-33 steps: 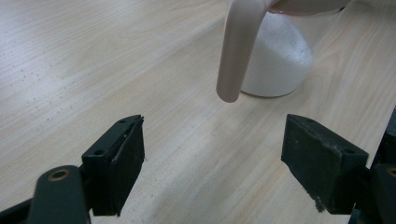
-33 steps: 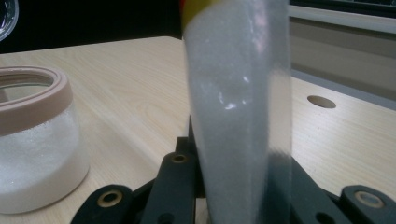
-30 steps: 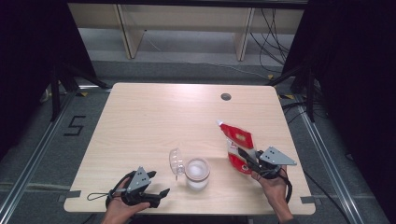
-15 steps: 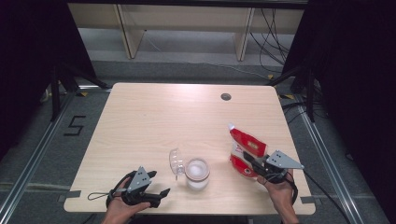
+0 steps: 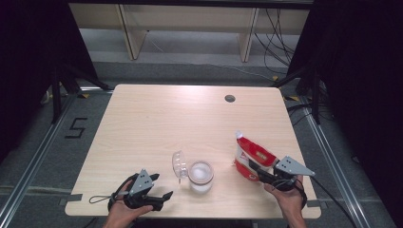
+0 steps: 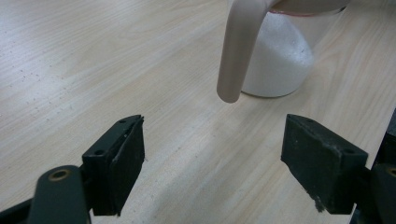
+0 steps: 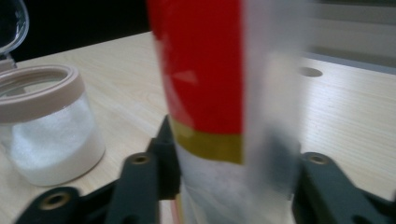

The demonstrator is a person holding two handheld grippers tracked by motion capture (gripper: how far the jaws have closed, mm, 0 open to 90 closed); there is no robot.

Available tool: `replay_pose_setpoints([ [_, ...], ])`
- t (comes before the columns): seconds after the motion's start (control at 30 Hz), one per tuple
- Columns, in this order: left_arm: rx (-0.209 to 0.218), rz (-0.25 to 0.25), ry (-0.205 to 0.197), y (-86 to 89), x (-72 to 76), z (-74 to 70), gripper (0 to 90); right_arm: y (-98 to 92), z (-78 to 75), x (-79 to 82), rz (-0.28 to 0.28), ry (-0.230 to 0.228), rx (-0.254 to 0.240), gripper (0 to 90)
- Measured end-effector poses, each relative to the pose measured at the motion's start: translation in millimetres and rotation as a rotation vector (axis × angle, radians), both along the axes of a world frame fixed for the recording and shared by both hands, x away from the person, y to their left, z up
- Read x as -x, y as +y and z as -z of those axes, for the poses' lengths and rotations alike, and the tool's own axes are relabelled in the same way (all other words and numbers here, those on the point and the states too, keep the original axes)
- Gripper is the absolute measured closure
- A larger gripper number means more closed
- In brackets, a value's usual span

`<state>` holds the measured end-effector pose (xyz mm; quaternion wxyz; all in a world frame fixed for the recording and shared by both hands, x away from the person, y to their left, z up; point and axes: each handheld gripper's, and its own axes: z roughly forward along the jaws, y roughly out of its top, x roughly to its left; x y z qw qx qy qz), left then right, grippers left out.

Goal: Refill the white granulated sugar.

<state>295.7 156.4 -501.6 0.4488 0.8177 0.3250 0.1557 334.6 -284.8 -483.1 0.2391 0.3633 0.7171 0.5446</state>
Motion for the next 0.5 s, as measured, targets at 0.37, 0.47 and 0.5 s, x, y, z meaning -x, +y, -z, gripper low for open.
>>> replay_pose_setpoints([
  [0.37,0.021,0.005,0.008,-4.7,-0.4,-0.6,21.1,-12.6,-5.1,24.7,0.039,0.056,-0.082,35.0],
  [0.47,0.017,0.002,0.004,-4.3,0.2,-0.4,21.1,-13.1,-5.6,31.1,0.042,0.069,-0.063,32.9],
  [0.5,0.008,0.007,0.005,-3.5,0.1,-0.9,21.1,-11.6,-5.6,34.2,0.057,0.07,-0.062,32.4],
])
